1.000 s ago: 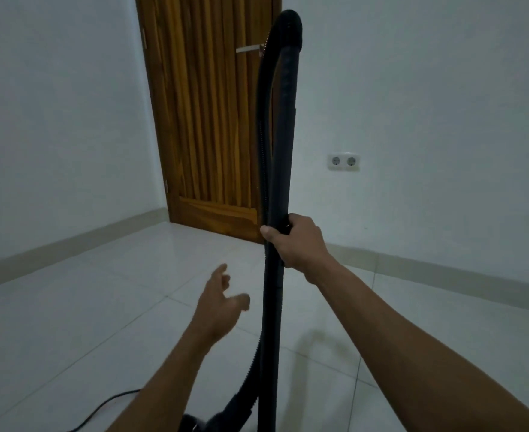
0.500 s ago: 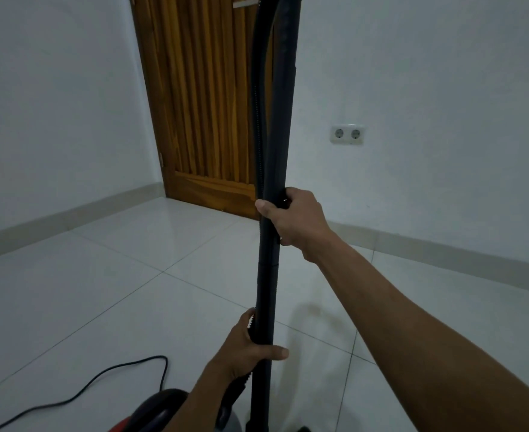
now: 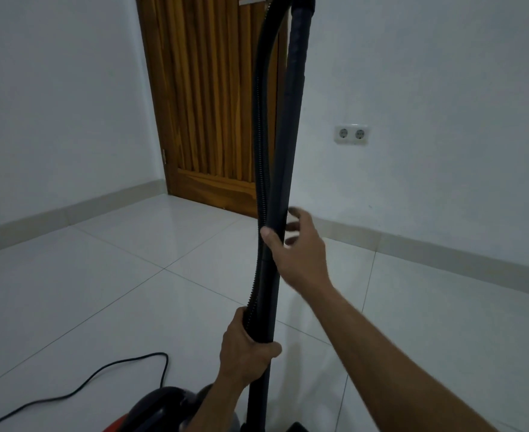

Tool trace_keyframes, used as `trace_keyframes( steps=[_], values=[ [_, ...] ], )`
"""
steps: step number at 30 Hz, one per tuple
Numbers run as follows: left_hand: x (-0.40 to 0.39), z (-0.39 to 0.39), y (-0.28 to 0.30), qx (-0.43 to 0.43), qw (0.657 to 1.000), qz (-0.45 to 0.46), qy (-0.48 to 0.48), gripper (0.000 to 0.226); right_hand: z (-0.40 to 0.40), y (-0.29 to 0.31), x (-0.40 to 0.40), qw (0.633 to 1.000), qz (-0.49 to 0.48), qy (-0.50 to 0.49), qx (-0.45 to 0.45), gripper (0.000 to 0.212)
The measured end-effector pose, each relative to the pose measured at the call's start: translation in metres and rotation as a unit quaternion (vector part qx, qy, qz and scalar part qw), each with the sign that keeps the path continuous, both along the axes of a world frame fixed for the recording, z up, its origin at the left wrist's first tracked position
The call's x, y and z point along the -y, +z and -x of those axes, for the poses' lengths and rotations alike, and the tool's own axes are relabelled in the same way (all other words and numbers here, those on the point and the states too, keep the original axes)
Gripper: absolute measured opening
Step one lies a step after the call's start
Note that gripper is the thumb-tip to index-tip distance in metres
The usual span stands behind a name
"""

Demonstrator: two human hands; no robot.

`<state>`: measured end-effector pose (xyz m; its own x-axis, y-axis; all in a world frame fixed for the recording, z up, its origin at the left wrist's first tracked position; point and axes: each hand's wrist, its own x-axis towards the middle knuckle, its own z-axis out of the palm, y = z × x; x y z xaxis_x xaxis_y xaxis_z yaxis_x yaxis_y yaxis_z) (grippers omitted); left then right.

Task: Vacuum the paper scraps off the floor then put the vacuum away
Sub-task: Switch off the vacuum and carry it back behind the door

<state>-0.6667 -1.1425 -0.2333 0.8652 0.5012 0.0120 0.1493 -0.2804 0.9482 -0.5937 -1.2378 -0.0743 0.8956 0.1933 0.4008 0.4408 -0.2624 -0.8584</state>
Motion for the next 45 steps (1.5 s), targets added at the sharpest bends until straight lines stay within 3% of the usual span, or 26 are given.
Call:
trace_keyframes(
  steps=[5,7,10,15,19,21,24,33,39,42,45],
  values=[
    [-0.001,-0.002,-0.006,0.022,0.999,0.017,-0.016,0.061,0.026,-0.084,-0.006,0.99,0.008,0.044,-0.132,0.105],
    [-0.003,-0.003,-0.008,0.042,0.999,0.027,-0.018,0.064,0.024,-0.097,-0.016,0.983,-0.014,0.084,-0.163,0.098],
    [-0.007,-0.003,-0.011,0.074,0.996,0.041,-0.02,0.066,0.02,-0.099,-0.025,0.97,-0.076,0.125,-0.194,0.068],
    [-0.01,-0.001,-0.014,0.092,0.994,0.047,-0.03,0.069,0.015,-0.104,-0.031,0.953,-0.116,0.151,-0.236,0.061],
    [-0.012,0.004,-0.019,0.023,0.997,-0.004,-0.078,0.086,0.01,-0.111,-0.033,0.959,-0.123,0.13,-0.218,0.053],
    [-0.008,0.012,-0.022,-0.05,0.993,-0.08,-0.069,0.092,0.009,-0.113,-0.03,0.962,-0.125,0.122,-0.212,0.055],
    [0.001,0.027,-0.027,-0.143,0.976,-0.163,-0.034,0.082,0.009,-0.117,-0.03,0.963,-0.136,0.109,-0.207,0.045],
    [0.0,0.031,-0.027,-0.142,0.98,-0.14,-0.018,0.067,0.028,-0.134,-0.032,0.944,-0.187,0.164,-0.218,0.064],
    [-0.006,0.031,-0.022,-0.147,0.979,-0.134,-0.042,0.078,0.033,-0.151,-0.04,0.961,-0.164,0.16,-0.155,0.062],
    [-0.008,0.036,-0.017,-0.154,0.981,-0.11,-0.045,0.082,0.037,-0.152,-0.045,0.967,-0.153,0.15,-0.134,0.082],
    [-0.013,0.048,-0.014,-0.178,0.966,-0.178,-0.058,0.105,0.04,-0.155,-0.049,0.971,-0.146,0.154,-0.114,0.086]
  ],
)
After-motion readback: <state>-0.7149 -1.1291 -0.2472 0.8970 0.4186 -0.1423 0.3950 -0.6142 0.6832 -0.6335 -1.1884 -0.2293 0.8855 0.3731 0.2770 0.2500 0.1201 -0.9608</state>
